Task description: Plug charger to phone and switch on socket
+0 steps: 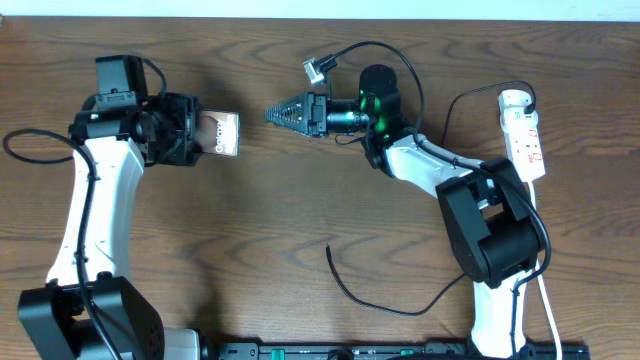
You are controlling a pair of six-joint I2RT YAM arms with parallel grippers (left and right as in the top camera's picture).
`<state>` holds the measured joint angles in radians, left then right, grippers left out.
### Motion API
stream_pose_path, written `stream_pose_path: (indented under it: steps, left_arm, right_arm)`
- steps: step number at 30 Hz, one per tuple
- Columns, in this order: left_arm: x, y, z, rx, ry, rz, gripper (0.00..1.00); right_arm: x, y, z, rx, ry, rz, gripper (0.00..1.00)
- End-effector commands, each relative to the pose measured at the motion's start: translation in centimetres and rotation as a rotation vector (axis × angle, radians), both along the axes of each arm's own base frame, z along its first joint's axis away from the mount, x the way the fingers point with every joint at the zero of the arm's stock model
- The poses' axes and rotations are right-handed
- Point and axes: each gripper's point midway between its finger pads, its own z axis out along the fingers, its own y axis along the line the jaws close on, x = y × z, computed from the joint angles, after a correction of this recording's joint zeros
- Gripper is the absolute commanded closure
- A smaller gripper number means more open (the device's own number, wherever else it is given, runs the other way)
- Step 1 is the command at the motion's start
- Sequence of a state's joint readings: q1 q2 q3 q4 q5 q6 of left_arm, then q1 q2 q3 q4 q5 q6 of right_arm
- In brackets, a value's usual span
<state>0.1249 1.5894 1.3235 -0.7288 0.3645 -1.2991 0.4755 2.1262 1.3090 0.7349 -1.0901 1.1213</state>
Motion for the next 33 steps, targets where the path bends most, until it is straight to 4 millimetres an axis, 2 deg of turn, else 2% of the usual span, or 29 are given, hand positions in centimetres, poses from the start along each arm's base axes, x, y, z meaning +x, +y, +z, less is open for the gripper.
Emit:
stream_pose_path:
  steps: [1, 12, 19, 22, 25, 27, 31, 33]
  left_arm:
    - [0.5, -1.0, 1.7, -0.012, -0.035, 0.018, 0.93]
    - [0.2, -4.6, 1.6, -0.064, -0.006, 0.015, 0.93]
    - [0.0, -5.7, 1.6, -0.071, -0.001, -0.003, 0.93]
    - [0.0, -6.1, 1.6, -0.071, -0.001, -0.015, 0.93]
    - [-0.1, -6.6, 1.6, -0.071, -0.001, -0.028, 0.93]
    - [-0.2, -7.1, 1.7, -0.070, -0.001, -0.039, 0.93]
    - [-0.3, -7.5, 1.6, -0.070, 0.000, -0.051, 0.93]
    - [-0.3, -7.6, 1.6, -0.070, 0.000, -0.054, 0.93]
  right_arm:
    - [-0.7, 1.4, 0.4, 0.005, -0.010, 0.009, 0.14]
    - [-2.8, 4.4, -0.2, -0.017, -0.069, 0.024, 0.15]
    - [-2.9, 4.6, -0.5, -0.026, -0.080, 0.027, 0.39]
    - [-2.9, 4.5, -0.5, -0.026, -0.083, 0.026, 0.45]
    - [-2.9, 4.6, -0.5, -0.026, -0.084, 0.026, 0.46]
    - [-2.9, 4.5, -0.5, -0.026, -0.084, 0.026, 0.54]
    - [-2.9, 4.5, -1.0, -0.042, -0.075, 0.024, 0.60]
    - [-2.8, 4.5, -1.5, -0.060, -0.055, 0.015, 0.68]
